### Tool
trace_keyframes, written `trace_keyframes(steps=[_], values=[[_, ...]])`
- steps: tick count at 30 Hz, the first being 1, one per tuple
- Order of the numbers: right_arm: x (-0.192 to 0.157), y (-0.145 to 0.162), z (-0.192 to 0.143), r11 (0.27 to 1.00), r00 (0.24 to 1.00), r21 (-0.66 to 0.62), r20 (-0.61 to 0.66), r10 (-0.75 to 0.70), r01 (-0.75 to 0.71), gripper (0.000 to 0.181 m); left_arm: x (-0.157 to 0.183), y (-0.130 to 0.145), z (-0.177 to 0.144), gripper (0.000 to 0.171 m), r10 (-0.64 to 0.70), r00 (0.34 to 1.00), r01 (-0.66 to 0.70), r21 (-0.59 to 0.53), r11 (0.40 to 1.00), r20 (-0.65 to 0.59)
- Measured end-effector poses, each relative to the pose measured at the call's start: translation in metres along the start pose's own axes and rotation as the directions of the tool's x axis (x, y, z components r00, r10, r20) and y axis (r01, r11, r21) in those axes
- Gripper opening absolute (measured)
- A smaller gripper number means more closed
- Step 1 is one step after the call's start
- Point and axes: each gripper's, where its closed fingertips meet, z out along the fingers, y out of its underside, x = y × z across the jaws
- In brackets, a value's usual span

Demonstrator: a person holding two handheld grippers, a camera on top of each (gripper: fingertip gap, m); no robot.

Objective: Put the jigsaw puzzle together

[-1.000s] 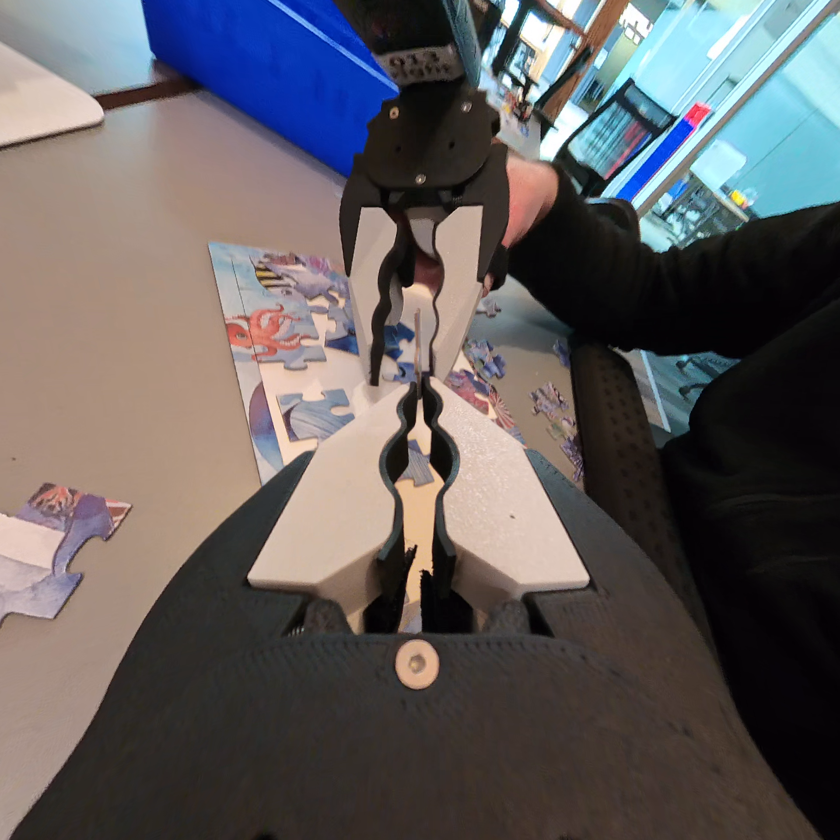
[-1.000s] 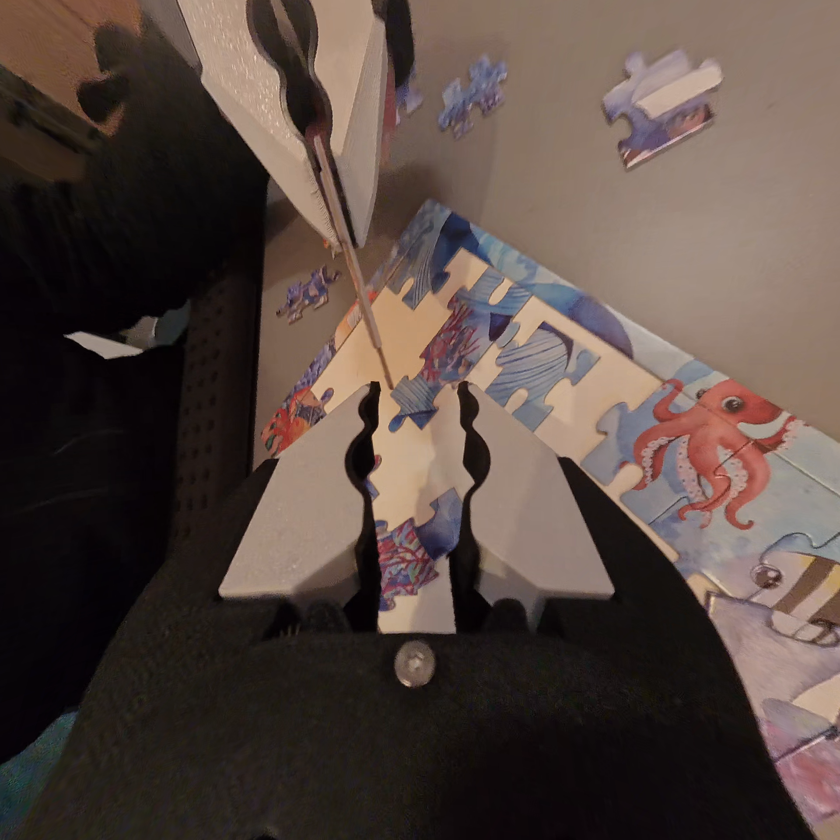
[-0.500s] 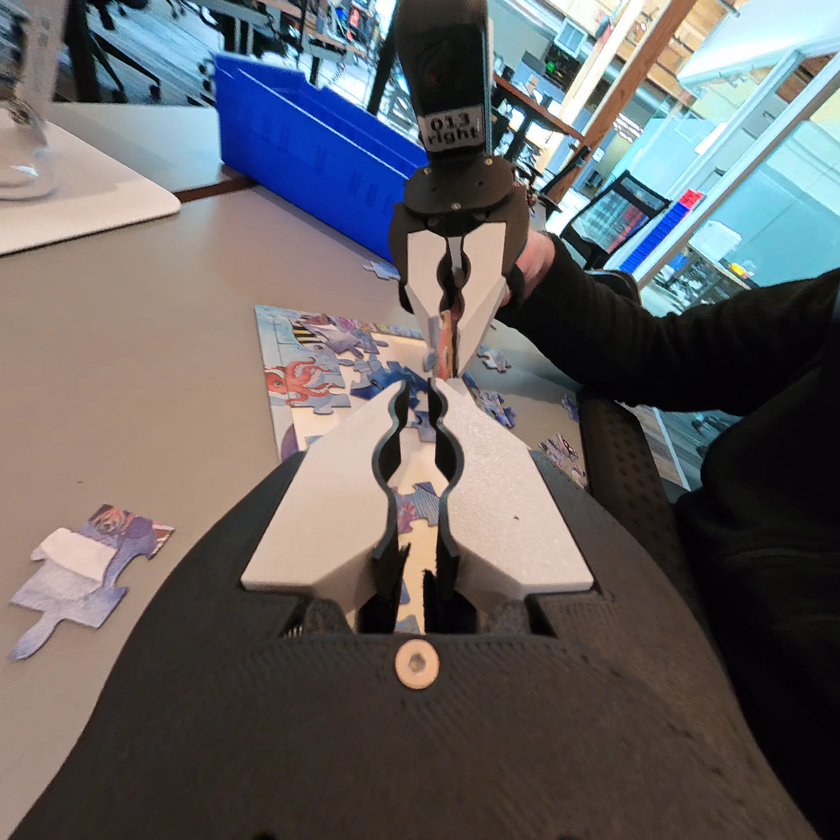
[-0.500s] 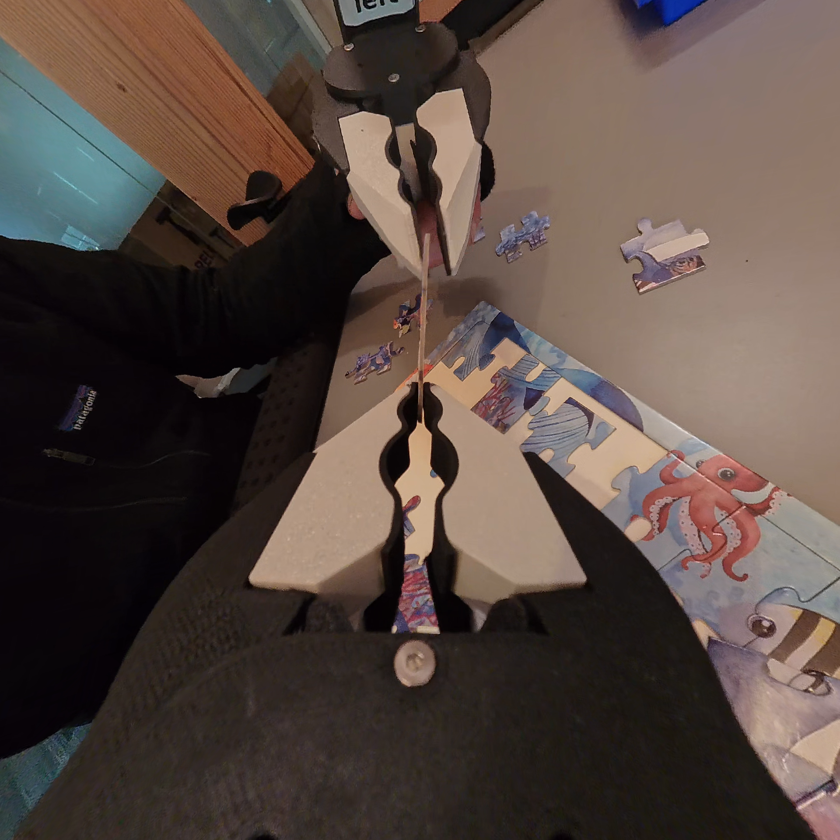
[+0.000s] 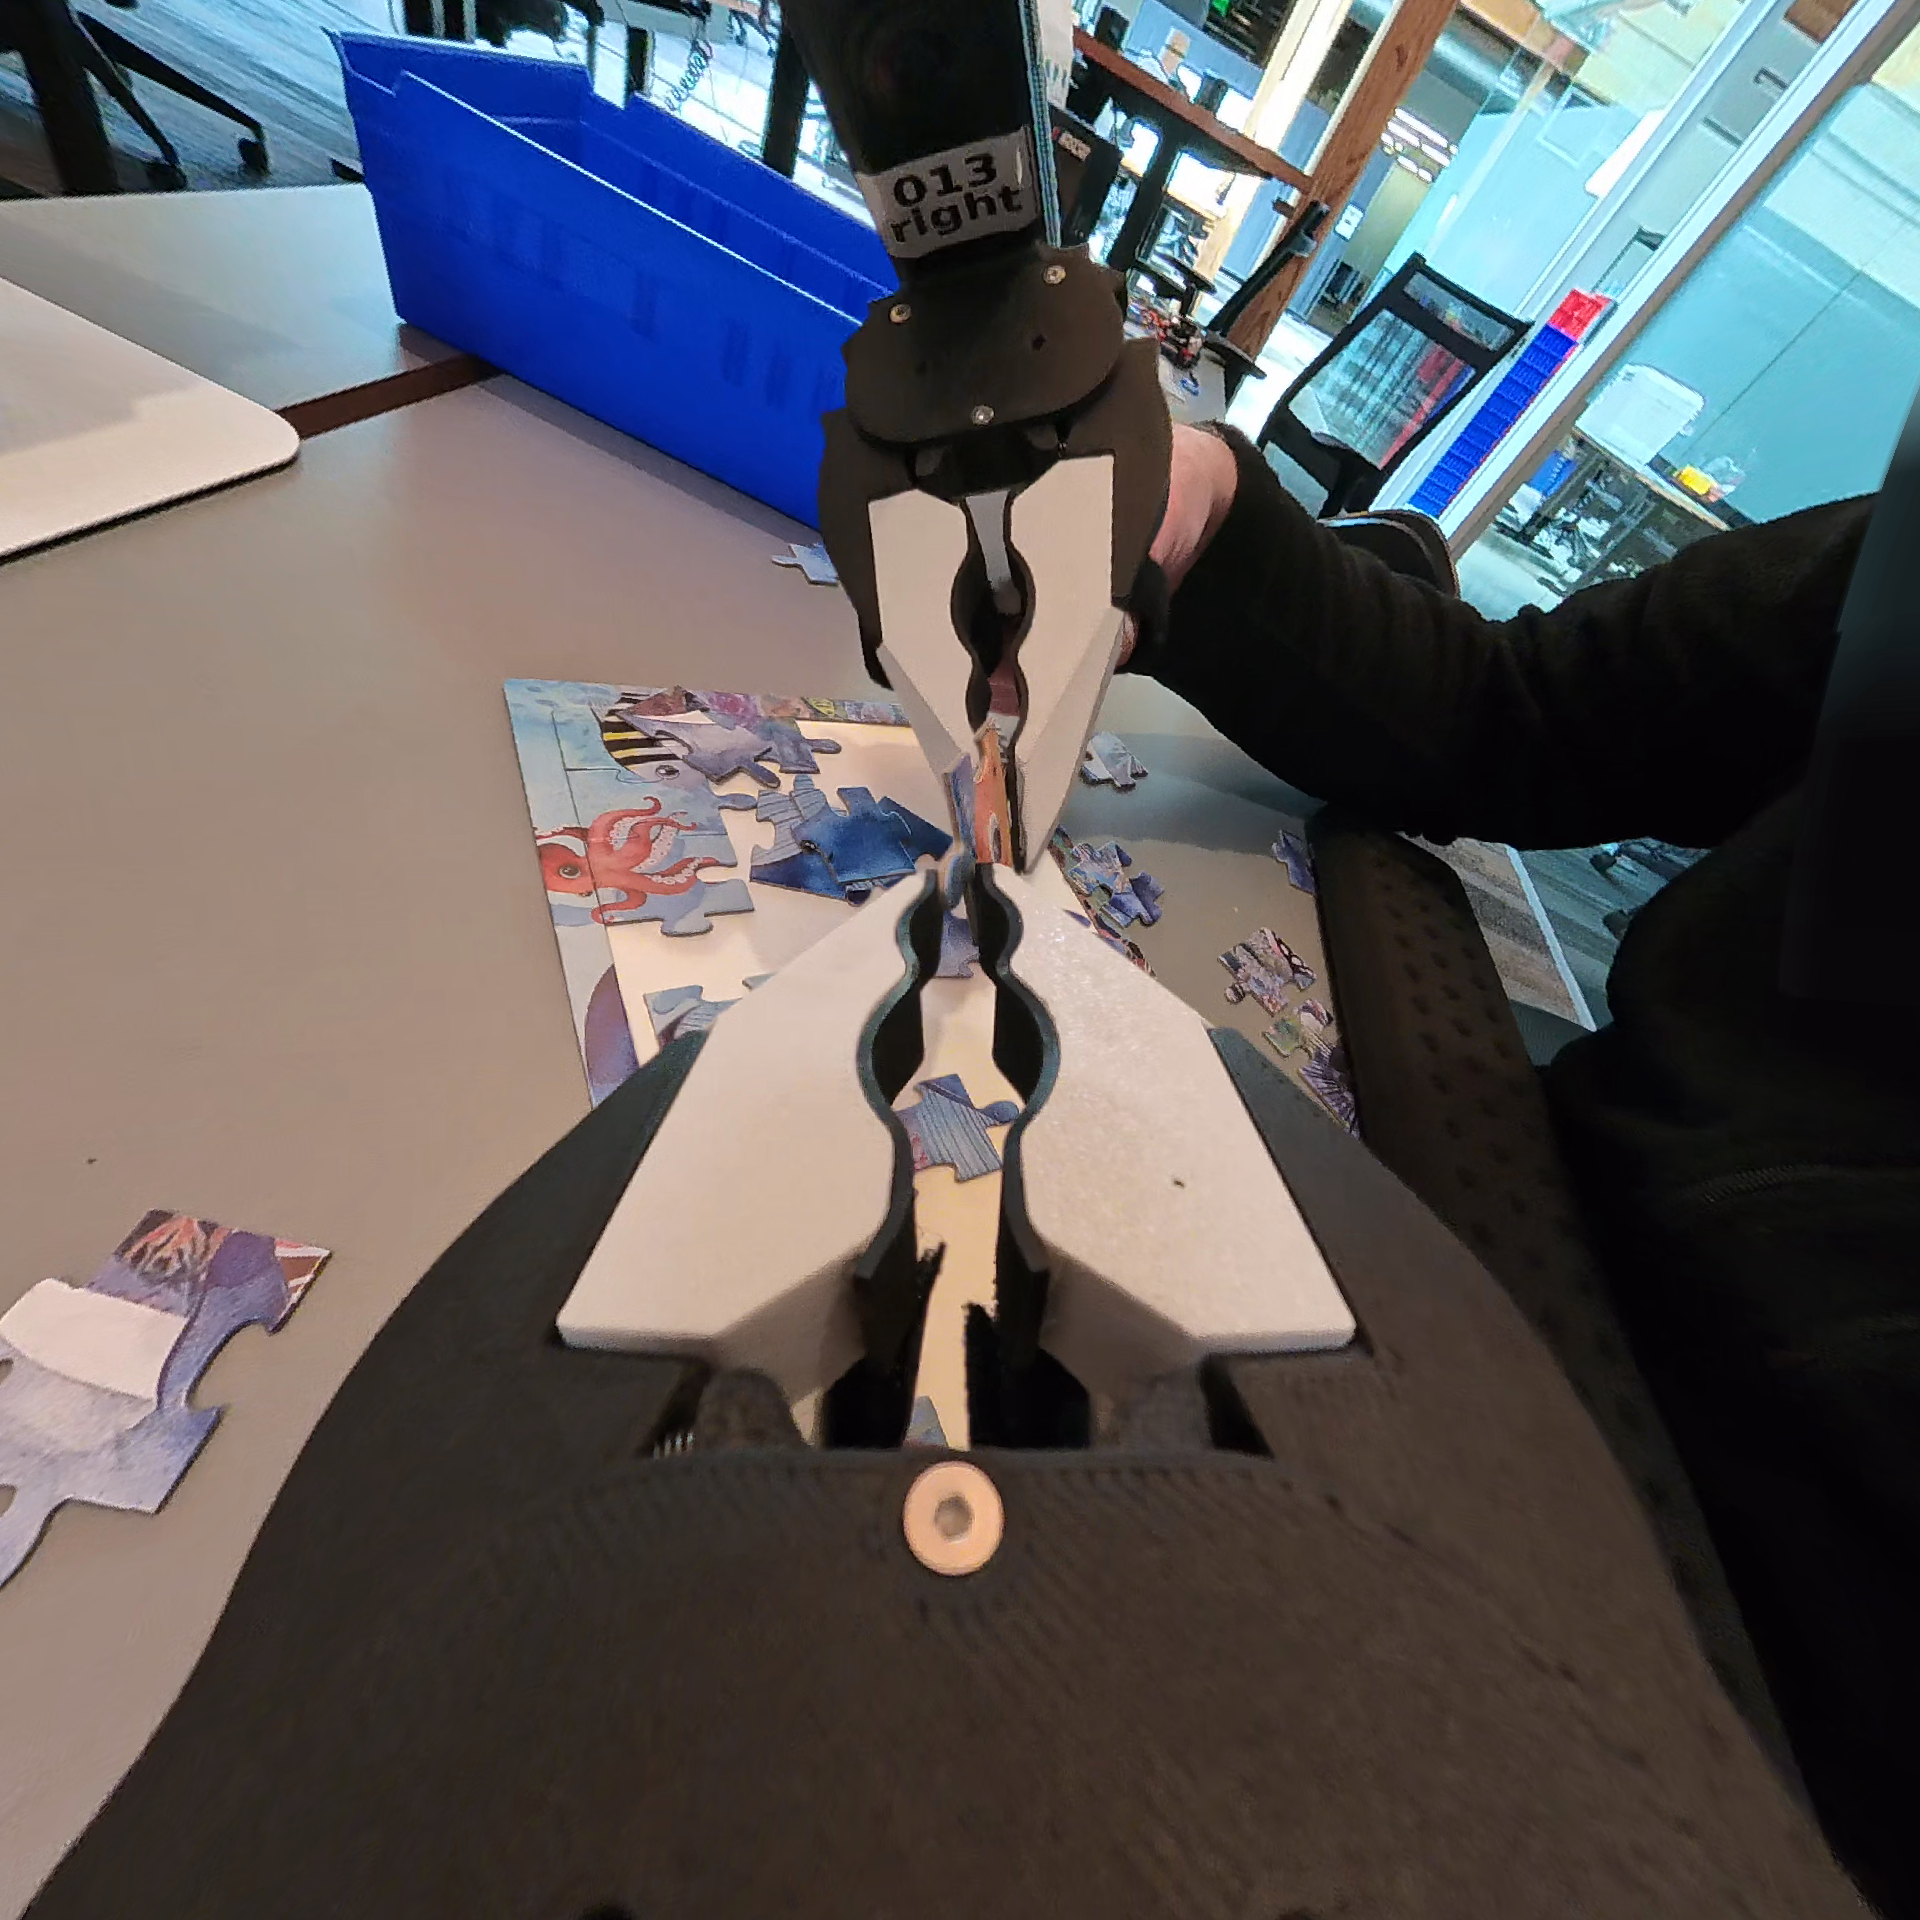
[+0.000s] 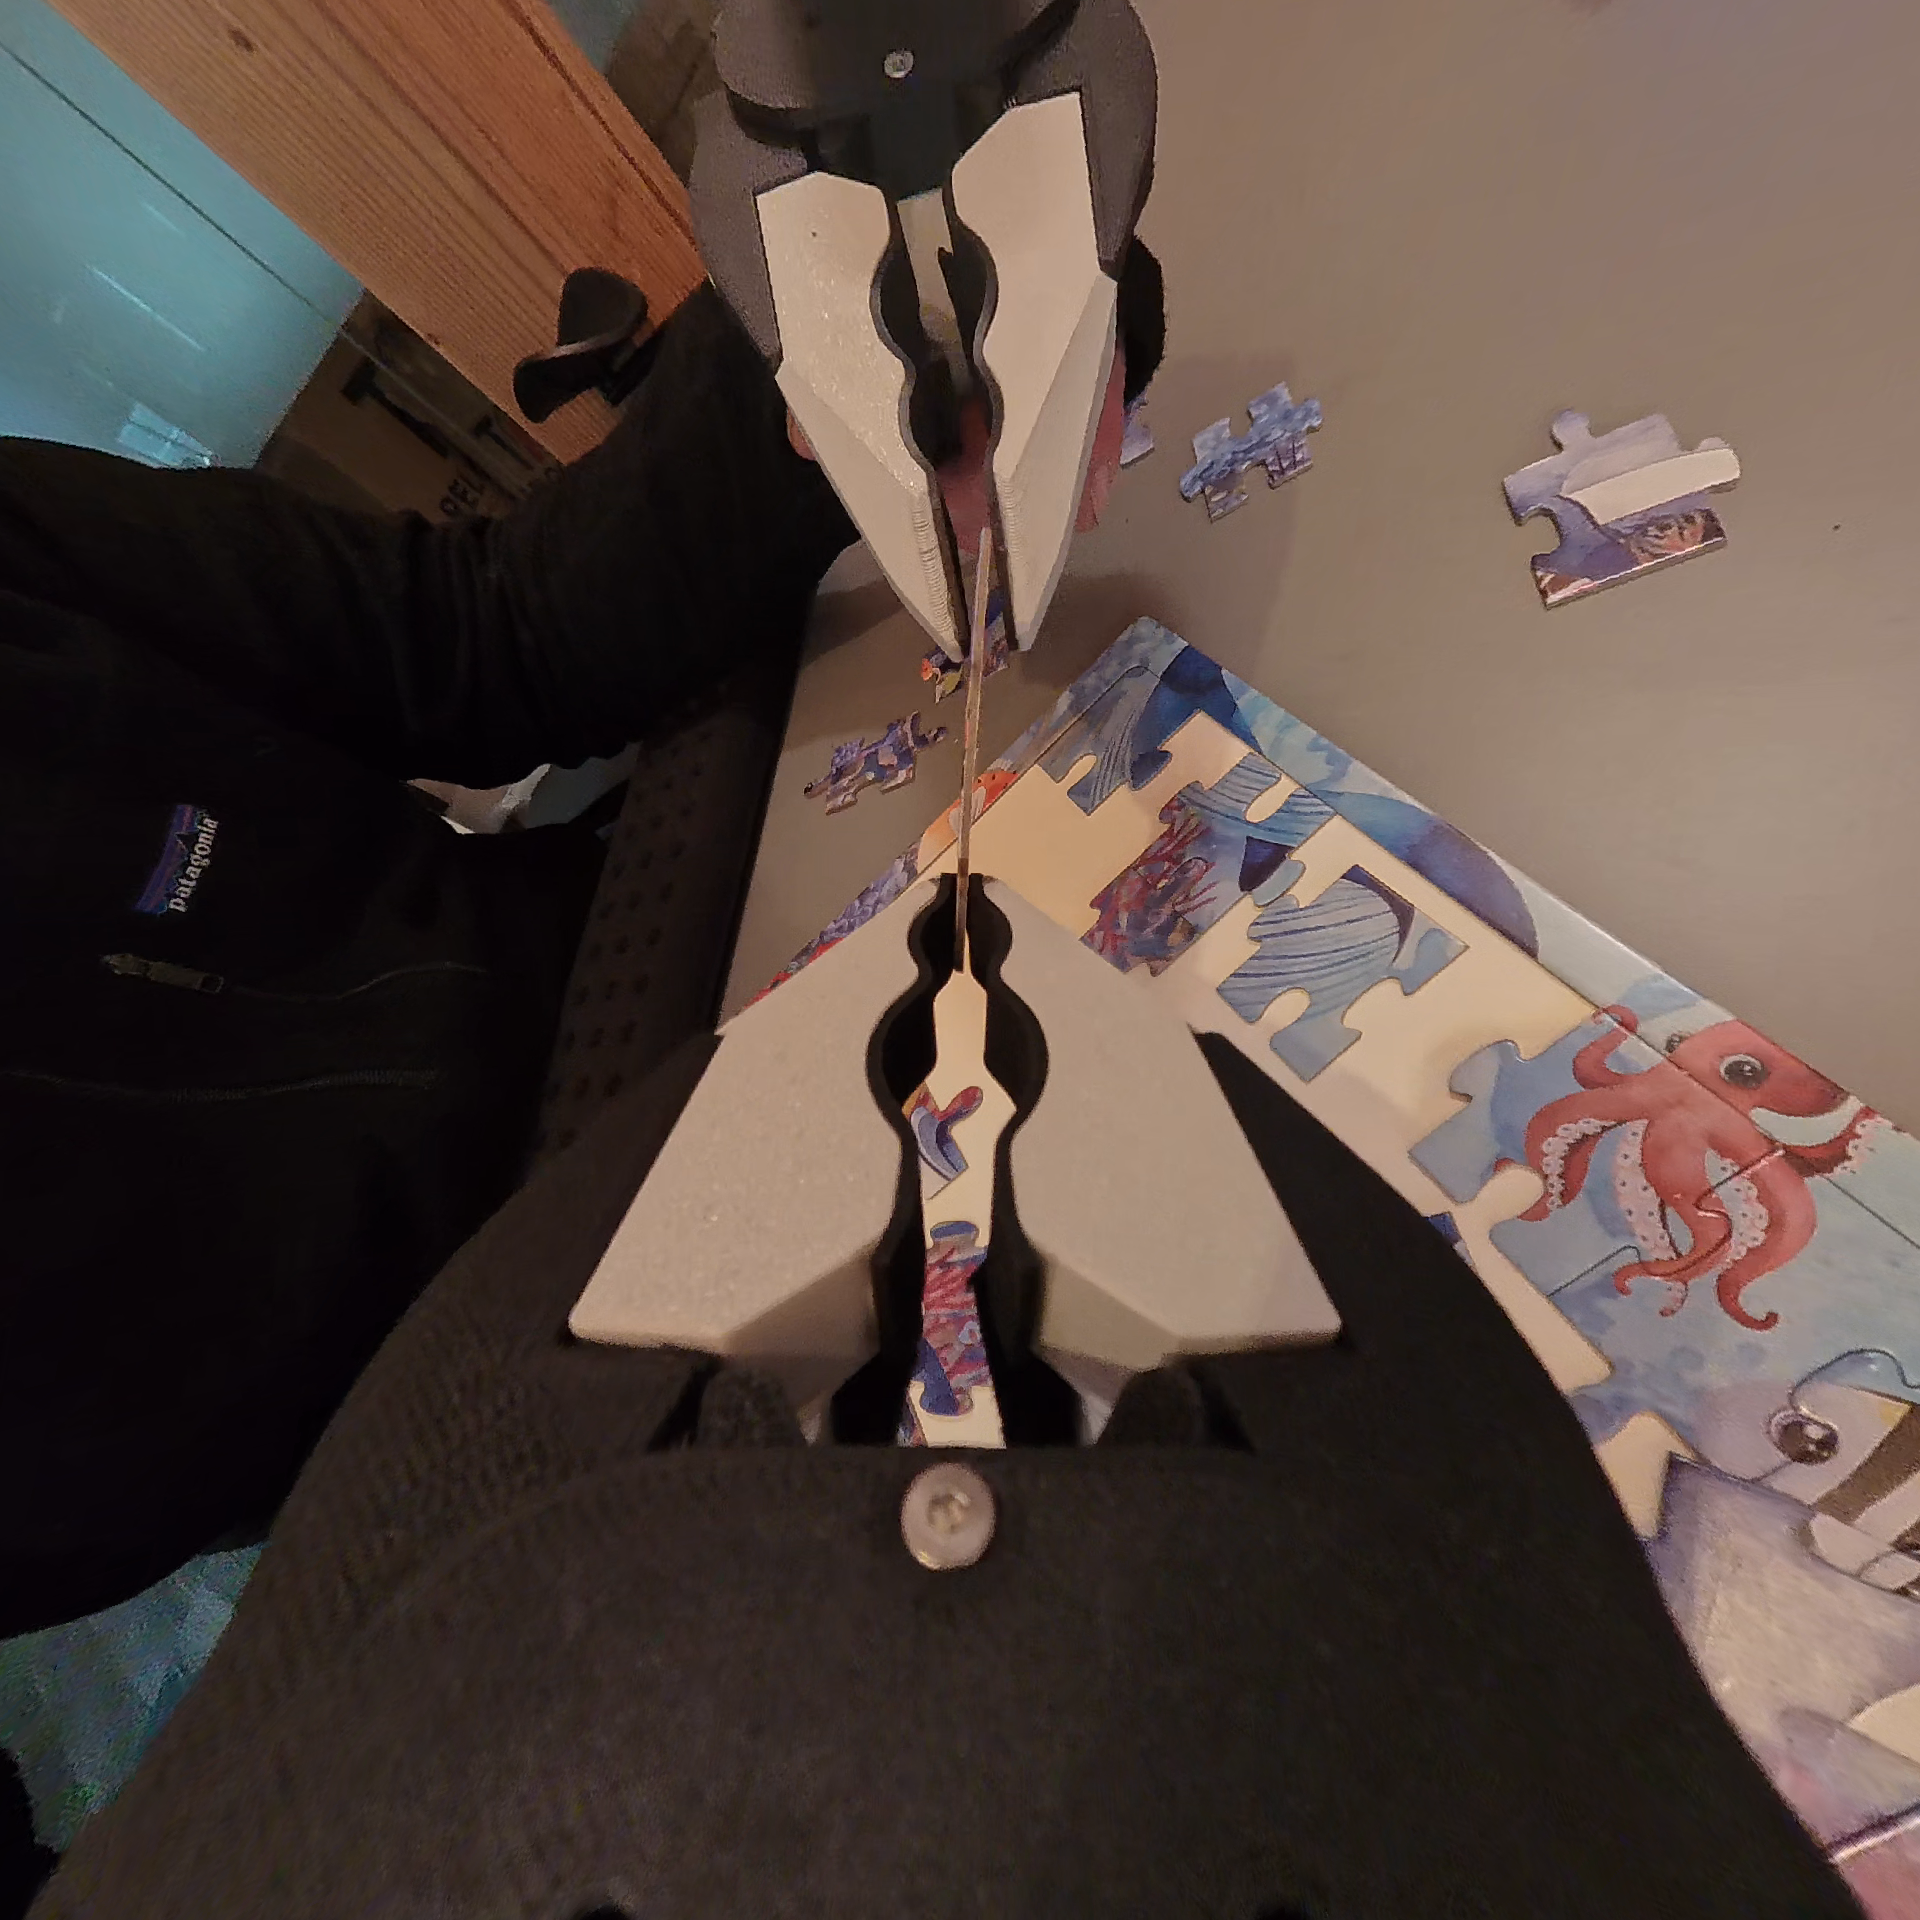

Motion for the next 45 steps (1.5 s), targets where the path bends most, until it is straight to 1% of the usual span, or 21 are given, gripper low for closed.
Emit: trace_keyframes(steps=[7,11,15,18,26,37,38,39,41,43,45], values=[[0.002,-0.001,-0.002,1.0,1.0,0.012,-0.006,0.002,-0.002,0.0,0.006,0.001,-0.001,0.0,-0.02,0.999,0.02,-0.003,1.0,-0.045],[0.002,-0.005,-0.007,0.999,1.0,0.035,-0.01,0.0,0.0,0.0,0.006,0.009,-0.002,0.0,-0.034,0.998,0.032,-0.034,0.999,-0.058],[0.0,-0.014,-0.014,0.996,1.0,0.086,-0.002,-0.003,0.003,0.0,0.01,0.023,0.007,0.0,-0.04,0.996,0.032,-0.104,0.994,-0.077],[0.0,-0.014,-0.014,0.996,1.0,0.085,-0.003,-0.006,0.007,0.0,0.012,0.032,0.014,0.0,-0.028,0.996,0.016,-0.147,0.989,-0.084],[-0.003,-0.018,-0.016,0.995,1.0,0.102,-0.003,-0.016,0.017,0.0,0.014,0.033,0.022,0.0,-0.025,0.995,0.01,-0.155,0.988,-0.096],[-0.006,-0.021,-0.019,0.992,1.0,0.121,0.006,-0.024,0.023,0.0,0.014,0.03,0.021,0.0,-0.017,0.995,0.003,-0.146,0.989,-0.096],[-0.006,-0.023,-0.02,0.991,1.0,0.134,0.01,-0.021,0.02,0.001,0.013,0.033,0.021,0.0,-0.011,0.996,-0.003,-0.159,0.987,-0.085],[-0.008,-0.026,-0.021,0.989,1.0,0.148,0.02,-0.019,0.015,0.007,0.011,0.036,0.021,0.0,-0.007,0.997,-0.006,-0.175,0.985,-0.074],[-0.009,-0.029,-0.023,0.986,1.0,0.165,0.011,-0.029,0.027,0.009,0.01,0.042,0.023,0.0,-0.002,0.998,-0.012,-0.204,0.979,-0.066],[-0.007,-0.026,-0.021,0.99,0.999,0.134,-0.017,-0.044,0.046,0.009,0.012,0.047,0.026,0.0,0.013,0.998,-0.028,-0.233,0.972,-0.065],[-0.007,-0.023,-0.017,0.992,0.998,0.11,-0.028,-0.056,0.059,0.004,0.014,0.051,0.029,0.0,0.031,0.997,-0.049,-0.257,0.965,-0.071]])
